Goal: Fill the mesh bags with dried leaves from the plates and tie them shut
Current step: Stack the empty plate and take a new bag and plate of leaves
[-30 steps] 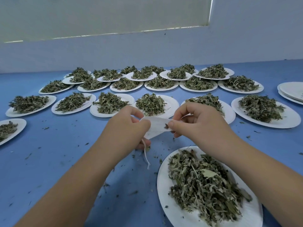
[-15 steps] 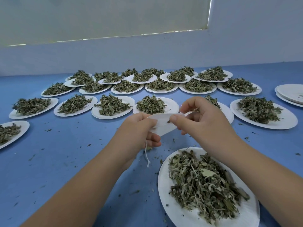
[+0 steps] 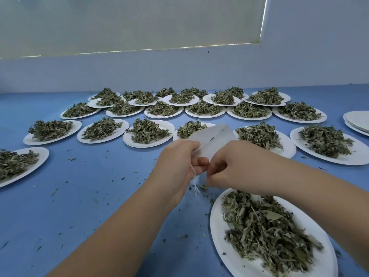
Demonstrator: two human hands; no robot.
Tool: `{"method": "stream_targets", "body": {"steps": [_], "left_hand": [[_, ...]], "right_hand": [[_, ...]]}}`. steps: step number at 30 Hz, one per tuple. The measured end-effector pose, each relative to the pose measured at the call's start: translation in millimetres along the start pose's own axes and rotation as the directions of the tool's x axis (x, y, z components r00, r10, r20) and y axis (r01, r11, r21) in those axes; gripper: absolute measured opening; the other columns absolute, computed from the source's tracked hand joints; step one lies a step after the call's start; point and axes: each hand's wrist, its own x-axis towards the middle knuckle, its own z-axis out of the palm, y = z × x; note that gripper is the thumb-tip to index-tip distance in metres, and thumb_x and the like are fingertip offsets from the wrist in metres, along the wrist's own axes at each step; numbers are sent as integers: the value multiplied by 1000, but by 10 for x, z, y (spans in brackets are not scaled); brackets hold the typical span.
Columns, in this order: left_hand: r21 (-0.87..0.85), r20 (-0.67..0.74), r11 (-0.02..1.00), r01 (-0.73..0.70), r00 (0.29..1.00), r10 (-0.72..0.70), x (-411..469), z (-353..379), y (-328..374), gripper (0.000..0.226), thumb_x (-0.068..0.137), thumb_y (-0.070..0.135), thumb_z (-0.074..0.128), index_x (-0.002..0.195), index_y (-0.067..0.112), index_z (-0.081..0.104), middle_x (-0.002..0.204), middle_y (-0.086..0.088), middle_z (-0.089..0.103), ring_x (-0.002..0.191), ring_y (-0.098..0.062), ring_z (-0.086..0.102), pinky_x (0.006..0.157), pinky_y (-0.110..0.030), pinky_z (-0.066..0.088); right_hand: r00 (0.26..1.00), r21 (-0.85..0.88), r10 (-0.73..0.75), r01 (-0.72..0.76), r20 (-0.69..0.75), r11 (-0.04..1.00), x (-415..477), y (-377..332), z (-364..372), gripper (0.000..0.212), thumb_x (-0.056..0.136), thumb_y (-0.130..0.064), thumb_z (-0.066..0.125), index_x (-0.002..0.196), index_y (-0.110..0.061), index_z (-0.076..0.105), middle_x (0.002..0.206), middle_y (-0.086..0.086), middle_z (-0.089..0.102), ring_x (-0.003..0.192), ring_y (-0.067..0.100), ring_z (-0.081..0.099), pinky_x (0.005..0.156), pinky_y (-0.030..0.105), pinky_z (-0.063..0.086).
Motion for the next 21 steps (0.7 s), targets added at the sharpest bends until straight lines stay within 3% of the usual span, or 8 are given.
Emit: {"method": "stream_targets", "body": {"steps": [3,8,11,15,19,21], "left_hand": [[-3,-50,998,-57,997,57,17,-53,67,10,94,5,50,86,5,56,74,-11,53,50,-16,54,58,-31,54],[2,-98,997,-83,992,83,10,-129,167,6,94,7,52,89,5,56,70,-10,53,48,-15,54,55,-31,54],[237,-111,958,-161,975,191,4,-174,183,7,91,11,52,86,10,57,63,-6,53,44,-13,51,55,-30,53],[469,-104,843,-264,931,349,-50,-174,194,12,86,18,50,74,20,49,55,10,44,43,-8,38,44,-26,37],[707,-52,599,-376,817,574,-81,-167,190,14,91,23,52,77,27,50,86,8,51,63,-2,48,50,-14,35],[780,7,466,-418,750,661,-88,-183,208,14,91,22,54,79,26,50,92,8,49,75,11,47,58,-4,37]], "right_hand": [[1000,-136,-9,10,7,991,106,-45,70,20,81,-36,69,98,-27,74,95,-5,70,84,12,63,72,24,51],[998,-327,-44,59,53,943,255,-104,232,25,85,-23,62,104,-11,72,106,9,69,97,23,63,83,36,54],[997,-347,-57,71,53,935,281,-104,267,23,84,-14,61,103,-7,72,107,13,69,99,25,64,82,39,54],[991,-284,-91,116,100,952,260,-113,249,17,86,-12,60,94,-16,73,95,3,70,88,18,63,78,33,55],[984,-257,-131,159,124,953,239,-79,243,15,85,-14,56,90,-15,70,90,1,68,80,16,61,71,29,53],[979,-260,-141,176,146,949,239,-69,246,14,87,-15,55,91,-15,68,91,2,67,81,17,60,70,29,52]]}}
